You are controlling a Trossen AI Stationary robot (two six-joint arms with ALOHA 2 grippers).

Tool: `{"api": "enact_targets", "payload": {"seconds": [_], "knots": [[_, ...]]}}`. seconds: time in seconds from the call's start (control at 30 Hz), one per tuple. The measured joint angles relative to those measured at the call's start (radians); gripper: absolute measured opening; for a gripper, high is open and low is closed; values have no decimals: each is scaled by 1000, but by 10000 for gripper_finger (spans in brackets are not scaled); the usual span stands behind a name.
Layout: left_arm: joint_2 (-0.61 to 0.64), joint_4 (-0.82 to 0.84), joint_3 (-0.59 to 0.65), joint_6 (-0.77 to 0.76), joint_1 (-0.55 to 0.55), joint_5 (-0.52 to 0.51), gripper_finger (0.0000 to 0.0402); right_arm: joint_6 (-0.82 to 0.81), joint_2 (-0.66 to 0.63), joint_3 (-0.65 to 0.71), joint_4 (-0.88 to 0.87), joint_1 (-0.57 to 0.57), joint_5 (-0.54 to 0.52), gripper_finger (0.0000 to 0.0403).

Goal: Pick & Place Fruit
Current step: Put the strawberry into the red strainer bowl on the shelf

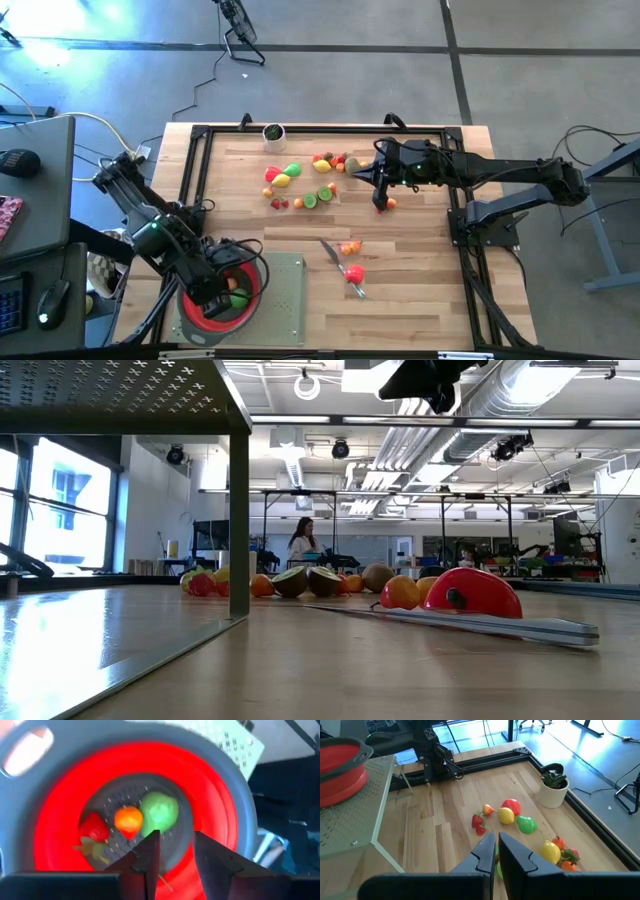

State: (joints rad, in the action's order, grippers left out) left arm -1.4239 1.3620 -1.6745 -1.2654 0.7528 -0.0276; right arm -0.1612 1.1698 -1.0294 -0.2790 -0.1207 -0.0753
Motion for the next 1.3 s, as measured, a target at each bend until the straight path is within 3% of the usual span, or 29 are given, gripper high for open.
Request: {"api": "enact_targets", "payload": {"seconds": [0.23,0.47,0.9,1.1,1.3], "knots": [[36,-34,0,-1,-2,13,120,0,0,0,0,0,0,15],[82,-44,0,32,-82,-31,120,-2,0,0,-1,0,0,15],[95,-271,0,621,-383,-76,120,-148,0,0,-79,0,-4,15],[95,-319,0,789,-560,-78,120,-220,0,0,-184,0,-27,15],[112,-468,0,875,-702,-190,104,-261,0,0,-307,0,-84,15]]}}
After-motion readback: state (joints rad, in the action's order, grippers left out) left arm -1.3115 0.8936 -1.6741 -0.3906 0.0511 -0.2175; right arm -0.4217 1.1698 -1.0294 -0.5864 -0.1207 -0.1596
